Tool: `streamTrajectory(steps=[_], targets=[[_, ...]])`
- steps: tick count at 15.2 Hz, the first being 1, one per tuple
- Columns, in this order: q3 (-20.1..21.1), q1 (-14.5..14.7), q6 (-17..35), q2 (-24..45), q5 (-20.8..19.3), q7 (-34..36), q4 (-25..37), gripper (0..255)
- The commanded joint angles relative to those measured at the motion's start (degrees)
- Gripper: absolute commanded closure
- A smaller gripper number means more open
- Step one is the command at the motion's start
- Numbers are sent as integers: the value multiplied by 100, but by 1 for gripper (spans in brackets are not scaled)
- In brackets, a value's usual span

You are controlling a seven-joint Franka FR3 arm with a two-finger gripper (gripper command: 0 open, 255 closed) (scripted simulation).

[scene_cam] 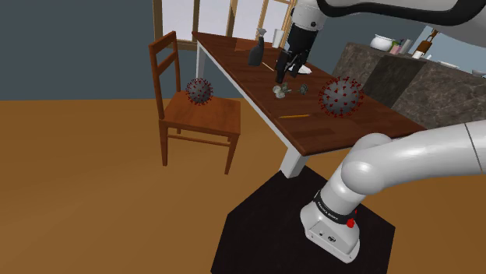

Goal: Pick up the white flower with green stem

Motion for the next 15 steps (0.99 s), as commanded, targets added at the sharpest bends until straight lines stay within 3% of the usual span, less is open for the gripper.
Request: streamTrajectory(steps=[1,8,15], targets=[[0,0,0,0,0,0,0,0],[-955,-146,979,65,-622,-1395,-501,0],[-1996,-184,2062,685,-1037,-2798,-496,0]])
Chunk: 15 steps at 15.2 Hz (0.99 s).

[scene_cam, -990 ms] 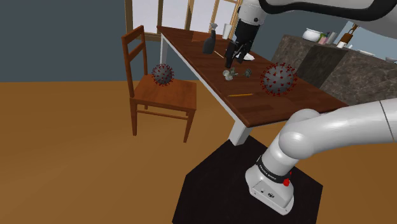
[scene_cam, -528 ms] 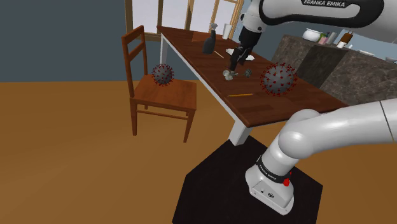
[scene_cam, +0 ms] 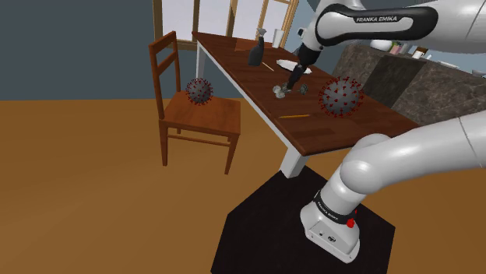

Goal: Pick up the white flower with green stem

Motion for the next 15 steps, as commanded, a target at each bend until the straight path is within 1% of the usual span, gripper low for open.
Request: streamTrajectory(steps=[1,5,7,9,12,15], targets=[[-320,36,338,315,-61,-433,125,0],[-961,175,938,921,-29,-1302,397,0],[-1294,291,1218,1273,88,-1776,591,0],[-1639,439,1476,1659,292,-2289,823,0],[-2172,707,1804,2310,808,-3166,1242,0],[-2651,949,2007,3032,1587,-4147,1722,0]])
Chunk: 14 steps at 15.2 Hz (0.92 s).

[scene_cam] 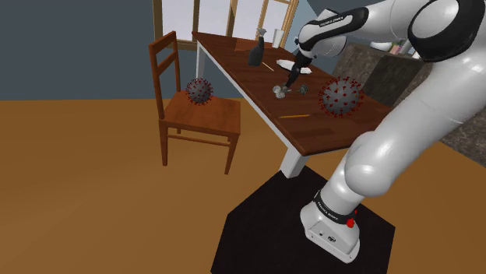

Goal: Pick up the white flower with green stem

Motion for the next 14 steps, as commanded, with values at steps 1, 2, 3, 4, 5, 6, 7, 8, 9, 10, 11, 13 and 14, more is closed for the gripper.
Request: streamTrajectory(steps=[1,2,3,4,5,6,7,8,9,10,11,13,14], targets=[[-158,63,131,259,306,-395,108,0],[-167,63,206,297,347,-429,60,0],[-179,67,281,336,391,-465,13,0],[-192,72,356,378,438,-502,-33,0],[-205,78,431,421,487,-542,-78,0],[-218,85,505,465,540,-585,-121,0],[-231,91,579,512,597,-630,-163,0],[-237,94,622,540,632,-657,-187,0],[-236,93,622,540,632,-657,-187,0],[-241,94,622,555,649,-673,-178,255],[-241,95,623,558,653,-674,-176,255],[-243,92,617,552,647,-674,-174,255],[-243,92,617,553,648,-675,-174,255]])
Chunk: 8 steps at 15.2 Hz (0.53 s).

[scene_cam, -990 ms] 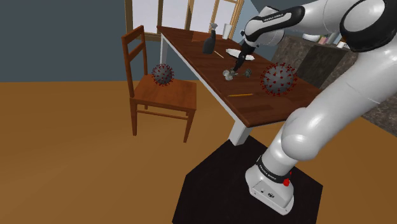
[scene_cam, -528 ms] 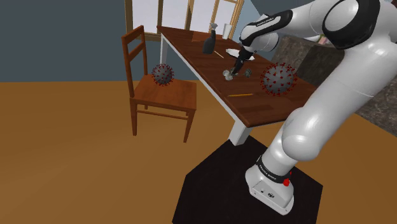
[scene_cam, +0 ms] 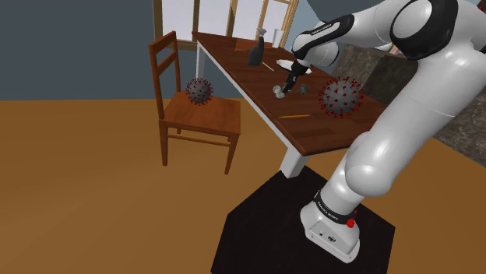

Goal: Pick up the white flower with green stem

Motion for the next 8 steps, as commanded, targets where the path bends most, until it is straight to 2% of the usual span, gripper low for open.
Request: streamTrajectory(steps=[1,5,8], targets=[[-4,-3,-1,5,0,-3,-3,255],[3,-1,5,-9,-17,16,-17,255],[38,-17,-217,-147,-184,148,110,255]])
